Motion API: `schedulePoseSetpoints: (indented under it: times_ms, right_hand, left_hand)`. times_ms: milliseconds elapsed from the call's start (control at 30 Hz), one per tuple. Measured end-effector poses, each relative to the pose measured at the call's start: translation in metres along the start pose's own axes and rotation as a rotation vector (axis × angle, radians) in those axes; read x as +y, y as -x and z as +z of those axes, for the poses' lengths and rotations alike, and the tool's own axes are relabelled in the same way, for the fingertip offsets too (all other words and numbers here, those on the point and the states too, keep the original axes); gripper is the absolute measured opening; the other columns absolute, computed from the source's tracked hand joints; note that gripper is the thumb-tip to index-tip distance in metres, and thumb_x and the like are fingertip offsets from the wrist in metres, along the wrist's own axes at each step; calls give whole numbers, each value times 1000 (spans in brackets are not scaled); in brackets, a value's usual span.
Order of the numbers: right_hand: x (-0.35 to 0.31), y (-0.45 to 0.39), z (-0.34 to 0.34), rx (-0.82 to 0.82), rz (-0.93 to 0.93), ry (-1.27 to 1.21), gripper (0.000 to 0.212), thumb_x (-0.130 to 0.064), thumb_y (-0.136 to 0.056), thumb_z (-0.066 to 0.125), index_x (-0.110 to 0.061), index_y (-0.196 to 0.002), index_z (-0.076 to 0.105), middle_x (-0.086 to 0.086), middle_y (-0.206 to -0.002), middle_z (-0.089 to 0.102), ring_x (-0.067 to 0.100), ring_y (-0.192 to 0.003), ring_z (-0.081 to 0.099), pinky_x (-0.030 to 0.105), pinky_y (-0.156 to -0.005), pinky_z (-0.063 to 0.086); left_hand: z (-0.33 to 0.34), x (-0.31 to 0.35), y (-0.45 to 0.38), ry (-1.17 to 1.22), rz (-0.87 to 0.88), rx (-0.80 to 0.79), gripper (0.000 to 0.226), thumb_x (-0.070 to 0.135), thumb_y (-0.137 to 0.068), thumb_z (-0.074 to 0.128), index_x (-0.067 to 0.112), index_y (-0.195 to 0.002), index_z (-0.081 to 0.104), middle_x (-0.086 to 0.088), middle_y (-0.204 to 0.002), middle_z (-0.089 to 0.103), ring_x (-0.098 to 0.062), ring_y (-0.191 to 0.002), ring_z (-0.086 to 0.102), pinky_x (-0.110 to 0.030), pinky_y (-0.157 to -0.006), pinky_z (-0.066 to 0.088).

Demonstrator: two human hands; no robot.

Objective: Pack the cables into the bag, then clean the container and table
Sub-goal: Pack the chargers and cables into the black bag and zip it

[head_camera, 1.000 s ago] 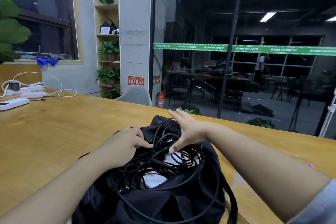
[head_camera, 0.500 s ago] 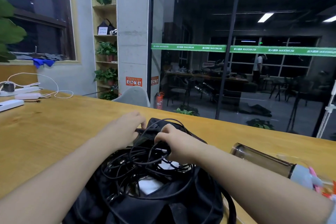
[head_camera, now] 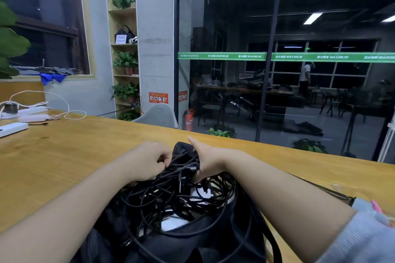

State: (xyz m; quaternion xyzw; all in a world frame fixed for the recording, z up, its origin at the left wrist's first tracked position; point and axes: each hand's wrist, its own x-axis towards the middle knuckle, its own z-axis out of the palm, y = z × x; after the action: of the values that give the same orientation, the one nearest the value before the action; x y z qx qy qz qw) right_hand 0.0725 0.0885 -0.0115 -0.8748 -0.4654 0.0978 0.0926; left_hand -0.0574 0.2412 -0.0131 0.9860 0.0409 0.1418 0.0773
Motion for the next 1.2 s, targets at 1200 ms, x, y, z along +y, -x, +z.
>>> schedulePoseSetpoints:
  times_ms: [1200]
  right_hand:
    - [-40, 11, 40, 331, -611, 334, 48, 0, -92, 45, -4, -139, 41, 18, -140, 47, 37, -122, 49, 47, -96, 43]
  left_hand:
    - [-26, -19, -8, 240, 12, 323, 65, -14, -87, 28, 17, -144, 31, 11, -126, 41, -13, -119, 42, -17, -97, 28]
